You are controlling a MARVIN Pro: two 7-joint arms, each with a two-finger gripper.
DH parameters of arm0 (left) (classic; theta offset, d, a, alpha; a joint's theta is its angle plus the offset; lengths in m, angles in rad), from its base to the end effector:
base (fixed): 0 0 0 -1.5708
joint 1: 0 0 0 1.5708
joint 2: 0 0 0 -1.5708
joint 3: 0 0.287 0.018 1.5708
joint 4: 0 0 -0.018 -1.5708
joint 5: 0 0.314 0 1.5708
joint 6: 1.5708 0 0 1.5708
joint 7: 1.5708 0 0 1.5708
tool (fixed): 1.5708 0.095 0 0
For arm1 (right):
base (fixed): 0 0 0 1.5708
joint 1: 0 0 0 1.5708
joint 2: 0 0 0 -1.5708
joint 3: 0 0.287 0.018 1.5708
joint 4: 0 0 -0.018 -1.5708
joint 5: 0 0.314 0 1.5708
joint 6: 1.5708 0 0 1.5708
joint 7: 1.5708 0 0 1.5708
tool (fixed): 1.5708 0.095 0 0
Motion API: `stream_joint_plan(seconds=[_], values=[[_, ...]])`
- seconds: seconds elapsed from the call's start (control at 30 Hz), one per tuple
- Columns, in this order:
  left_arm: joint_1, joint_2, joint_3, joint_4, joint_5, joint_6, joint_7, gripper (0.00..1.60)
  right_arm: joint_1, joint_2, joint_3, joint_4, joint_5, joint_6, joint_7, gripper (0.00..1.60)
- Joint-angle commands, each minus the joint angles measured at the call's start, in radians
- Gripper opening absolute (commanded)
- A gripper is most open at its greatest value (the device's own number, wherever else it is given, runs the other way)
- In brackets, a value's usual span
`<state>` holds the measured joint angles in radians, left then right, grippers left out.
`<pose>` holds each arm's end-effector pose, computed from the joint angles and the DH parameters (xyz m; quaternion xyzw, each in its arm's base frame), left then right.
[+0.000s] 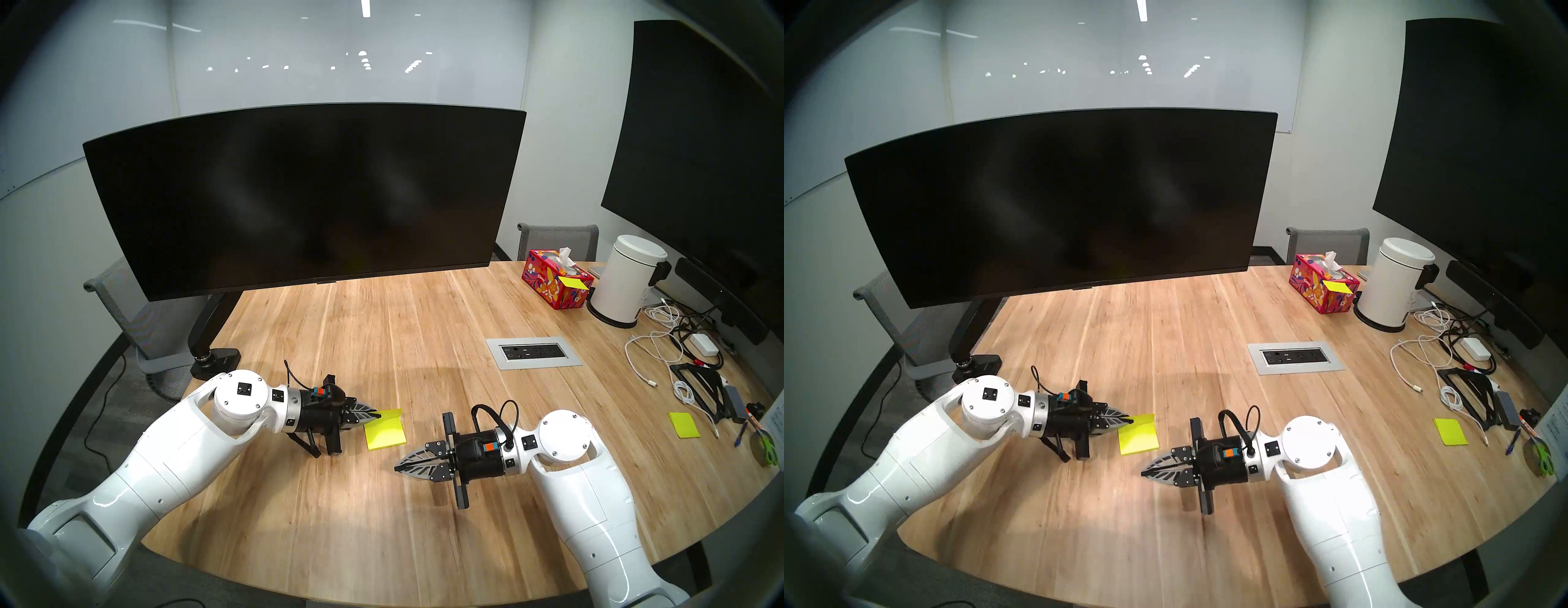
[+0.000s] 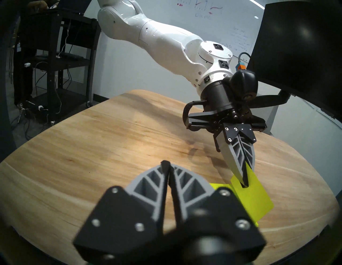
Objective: Peel one sticky note off the pad and stick it onto the monitor, then press it flat
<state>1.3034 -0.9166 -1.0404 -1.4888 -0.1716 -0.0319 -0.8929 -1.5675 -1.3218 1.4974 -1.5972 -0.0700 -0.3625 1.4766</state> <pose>0.3982 -0.0109 -0.3191 0.6244 -0.5813 0.4616 0.2430 0.3340 0.0417 -0.3190 -0.4473 -0.6630 -0.5034 0.3271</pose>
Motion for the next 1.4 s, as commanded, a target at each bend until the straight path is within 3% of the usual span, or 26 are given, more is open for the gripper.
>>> stream_joint_plan(seconds=[0.0, 1.1, 1.37], values=[[-0.001, -0.002, -0.005, -0.009, -0.011, -0.011, -0.006, 0.0, -0.023, 0.02, 0.036, -0.076, 0.089, 0.008, 0.007, 1.6], [-0.006, -0.012, -0.007, 0.033, -0.039, -0.045, -0.029, 0.0, -0.023, 0.052, 0.017, -0.076, 0.122, 0.012, 0.007, 1.6], [0.005, -0.013, -0.006, 0.015, -0.039, -0.045, -0.024, 0.0, -0.023, 0.008, -0.006, -0.074, 0.116, -0.015, -0.014, 1.6]])
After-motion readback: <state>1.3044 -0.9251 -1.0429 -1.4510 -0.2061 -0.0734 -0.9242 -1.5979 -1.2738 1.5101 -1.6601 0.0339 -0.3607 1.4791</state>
